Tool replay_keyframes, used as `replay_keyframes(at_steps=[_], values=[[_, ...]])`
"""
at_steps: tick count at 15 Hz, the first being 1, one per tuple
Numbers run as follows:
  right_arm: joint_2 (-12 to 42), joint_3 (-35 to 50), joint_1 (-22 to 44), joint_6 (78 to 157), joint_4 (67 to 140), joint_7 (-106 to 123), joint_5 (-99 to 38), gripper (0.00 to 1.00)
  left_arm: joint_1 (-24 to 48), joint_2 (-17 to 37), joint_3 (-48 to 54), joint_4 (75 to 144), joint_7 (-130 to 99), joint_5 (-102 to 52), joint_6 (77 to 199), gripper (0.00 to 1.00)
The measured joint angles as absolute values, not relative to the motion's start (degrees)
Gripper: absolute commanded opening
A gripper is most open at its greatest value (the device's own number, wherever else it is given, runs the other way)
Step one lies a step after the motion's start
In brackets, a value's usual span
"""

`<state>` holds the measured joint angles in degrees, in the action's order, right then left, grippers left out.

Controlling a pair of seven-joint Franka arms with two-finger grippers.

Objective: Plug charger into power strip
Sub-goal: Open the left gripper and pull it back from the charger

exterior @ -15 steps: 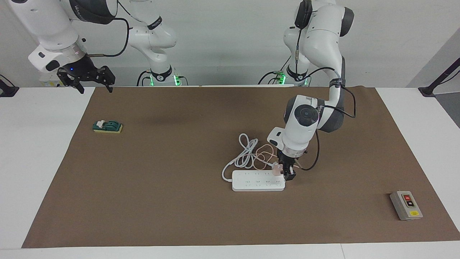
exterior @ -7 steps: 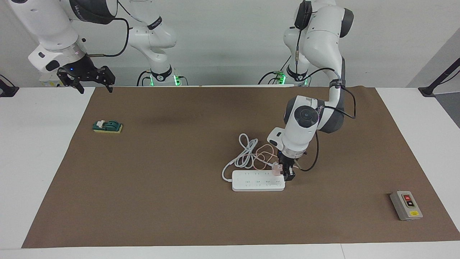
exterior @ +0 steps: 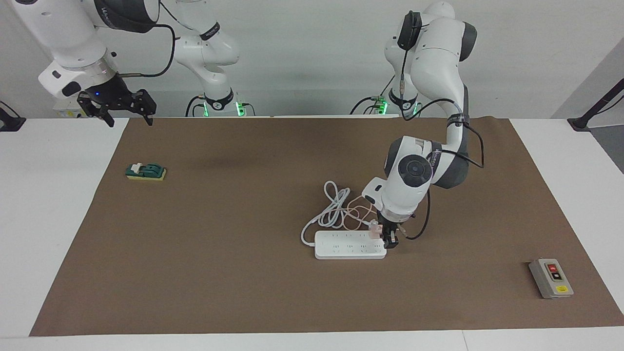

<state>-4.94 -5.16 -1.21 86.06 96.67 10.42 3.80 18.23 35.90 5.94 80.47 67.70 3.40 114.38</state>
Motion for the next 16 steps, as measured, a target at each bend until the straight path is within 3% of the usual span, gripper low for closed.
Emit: replay_keyframes(at_steps=[8,11,12,13,16], values=[[-4.94,-5.16,-1.21,86.06,96.67,10.42,3.80,1.00,18.11,35.02,5.94,82.50,68.12,3.30,116.54,0.00],[-4.94,-5.16,-1.21,86.06,96.67,10.42,3.80,1.00,18.05,34.96,5.94,82.60,68.12,3.10,116.65,0.09],[-4.94,-5.16,-1.21,86.06,96.67,10.42,3.80,1.00,17.96,34.96,5.94,82.62,68.12,2.87,116.66,0.34],[-4.94,-5.16,-1.21,86.06,96.67,10.42,3.80,1.00,17.85,34.96,5.96,82.63,68.12,2.59,116.68,0.99],[-4.94,-5.16,-1.21,86.06,96.67,10.42,3.80,1.00,16.88,35.41,6.67,82.92,68.06,-0.03,117.85,1.00]])
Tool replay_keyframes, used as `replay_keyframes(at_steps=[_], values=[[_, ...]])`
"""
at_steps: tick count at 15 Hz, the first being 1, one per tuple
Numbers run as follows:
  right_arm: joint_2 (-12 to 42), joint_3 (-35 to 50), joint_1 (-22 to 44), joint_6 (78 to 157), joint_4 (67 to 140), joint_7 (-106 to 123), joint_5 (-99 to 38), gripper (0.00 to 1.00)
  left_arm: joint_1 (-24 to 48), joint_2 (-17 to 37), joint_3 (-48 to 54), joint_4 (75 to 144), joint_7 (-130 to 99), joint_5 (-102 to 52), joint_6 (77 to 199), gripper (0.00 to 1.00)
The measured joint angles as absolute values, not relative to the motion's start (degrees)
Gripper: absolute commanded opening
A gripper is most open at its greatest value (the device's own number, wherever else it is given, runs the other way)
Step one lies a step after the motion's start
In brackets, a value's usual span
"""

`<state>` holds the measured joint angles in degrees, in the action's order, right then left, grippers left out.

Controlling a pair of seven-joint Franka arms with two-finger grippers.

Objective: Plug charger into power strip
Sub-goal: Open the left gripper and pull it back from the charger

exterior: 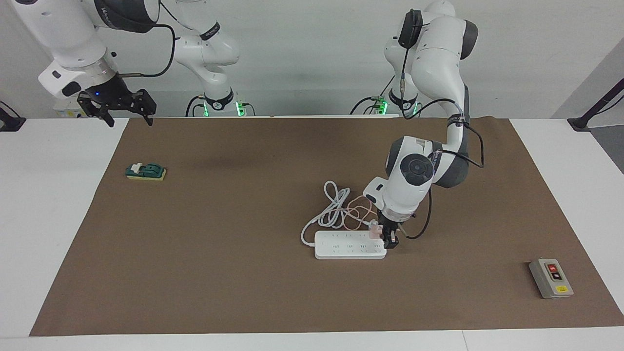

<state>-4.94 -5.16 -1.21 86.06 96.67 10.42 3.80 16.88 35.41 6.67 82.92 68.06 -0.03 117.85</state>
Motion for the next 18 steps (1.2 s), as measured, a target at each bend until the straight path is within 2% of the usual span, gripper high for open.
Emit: replay_keyframes(at_steps=[3,8,15,18], values=[[-4.94,-5.16,-1.21,86.06,96.67,10.42,3.80,1.00,15.49,34.53,7.23,82.64,67.76,-3.79,117.92,1.00],[-4.94,-5.16,-1.21,86.06,96.67,10.42,3.80,1.00,13.43,26.79,7.10,82.26,63.33,-11.41,110.65,1.00],[-4.94,-5.16,-1.21,86.06,96.67,10.42,3.80,1.00,12.91,17.35,3.76,82.28,46.89,-11.46,94.49,1.00],[-4.94,-5.16,-1.21,86.06,96.67,10.42,3.80,1.00,12.51,13.80,2.02,82.34,37.36,-6.65,88.39,1.00]])
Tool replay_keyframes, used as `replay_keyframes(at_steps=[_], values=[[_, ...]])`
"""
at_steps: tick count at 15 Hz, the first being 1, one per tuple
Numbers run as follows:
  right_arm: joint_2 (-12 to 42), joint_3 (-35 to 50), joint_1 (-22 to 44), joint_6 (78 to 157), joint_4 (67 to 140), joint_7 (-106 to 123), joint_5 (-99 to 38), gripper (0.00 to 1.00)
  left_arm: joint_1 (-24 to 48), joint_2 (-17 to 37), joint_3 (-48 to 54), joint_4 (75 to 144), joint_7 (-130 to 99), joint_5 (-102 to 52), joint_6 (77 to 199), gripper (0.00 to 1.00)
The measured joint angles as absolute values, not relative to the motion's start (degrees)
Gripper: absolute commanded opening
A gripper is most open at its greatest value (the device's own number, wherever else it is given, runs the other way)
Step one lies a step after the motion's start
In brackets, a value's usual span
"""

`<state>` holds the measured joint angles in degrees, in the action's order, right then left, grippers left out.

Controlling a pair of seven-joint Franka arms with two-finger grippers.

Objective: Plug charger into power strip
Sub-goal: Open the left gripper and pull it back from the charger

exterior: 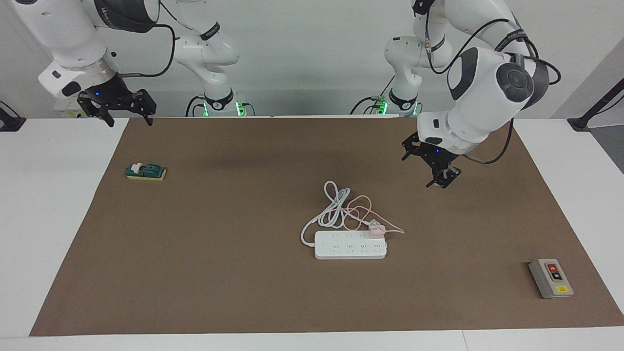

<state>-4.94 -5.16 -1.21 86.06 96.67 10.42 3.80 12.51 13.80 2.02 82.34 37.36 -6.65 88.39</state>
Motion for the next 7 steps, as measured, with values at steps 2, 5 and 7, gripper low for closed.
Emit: replay_keyframes(at_steps=[2,5,7], values=[[-4.94,-5.16,-1.21,86.06,96.67,10.42,3.80,1.00,12.46,12.41,1.95,82.41,31.86,-3.11,86.30,1.00],[-4.94,-5.16,-1.21,86.06,96.67,10.42,3.80,1.00,12.39,11.33,1.19,82.49,18.77,-1.19,84.19,1.00],[-4.94,-5.16,-1.21,86.06,96.67,10.42,3.80,1.00,12.30,10.96,0.39,82.53,9.63,-1.14,83.36,1.00]])
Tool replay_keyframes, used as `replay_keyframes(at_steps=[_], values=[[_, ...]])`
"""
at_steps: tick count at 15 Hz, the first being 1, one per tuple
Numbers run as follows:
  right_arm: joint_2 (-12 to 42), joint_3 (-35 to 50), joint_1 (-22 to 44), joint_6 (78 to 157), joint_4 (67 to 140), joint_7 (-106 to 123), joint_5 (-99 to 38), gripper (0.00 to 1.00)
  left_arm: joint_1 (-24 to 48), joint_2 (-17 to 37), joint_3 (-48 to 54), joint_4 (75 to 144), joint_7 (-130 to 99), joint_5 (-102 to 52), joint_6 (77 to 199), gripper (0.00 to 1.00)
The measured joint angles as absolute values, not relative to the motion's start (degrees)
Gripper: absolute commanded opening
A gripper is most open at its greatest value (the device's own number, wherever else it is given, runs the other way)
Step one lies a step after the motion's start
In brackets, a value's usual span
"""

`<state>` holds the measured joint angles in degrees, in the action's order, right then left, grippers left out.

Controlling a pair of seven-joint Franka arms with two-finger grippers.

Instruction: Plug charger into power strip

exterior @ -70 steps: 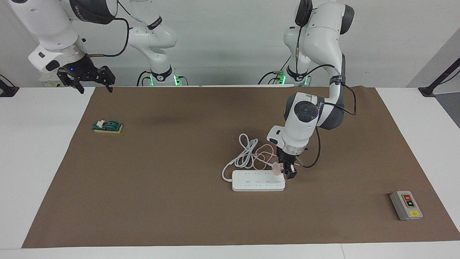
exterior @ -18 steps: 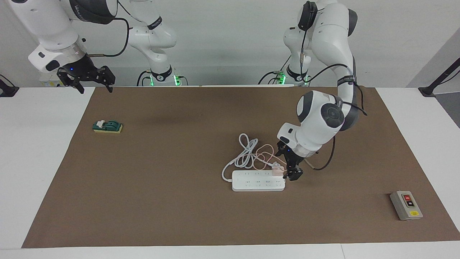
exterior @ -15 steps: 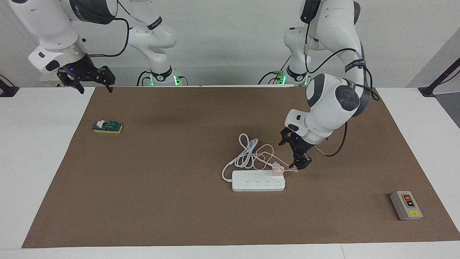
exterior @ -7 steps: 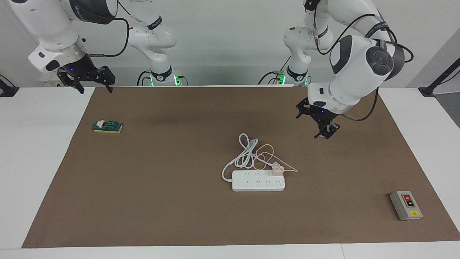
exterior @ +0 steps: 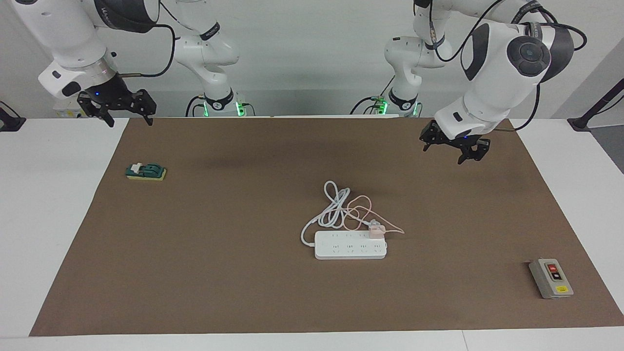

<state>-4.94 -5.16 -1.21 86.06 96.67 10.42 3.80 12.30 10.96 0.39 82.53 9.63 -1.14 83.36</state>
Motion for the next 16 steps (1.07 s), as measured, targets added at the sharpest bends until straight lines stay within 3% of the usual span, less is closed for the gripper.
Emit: replay_keyframes(at_steps=[16], values=[[-4.94,-5.16,-1.21,86.06,96.67,10.42,3.80,1.00,9.57,6.91,-0.46,82.80,1.88,-1.04,80.73,1.00]])
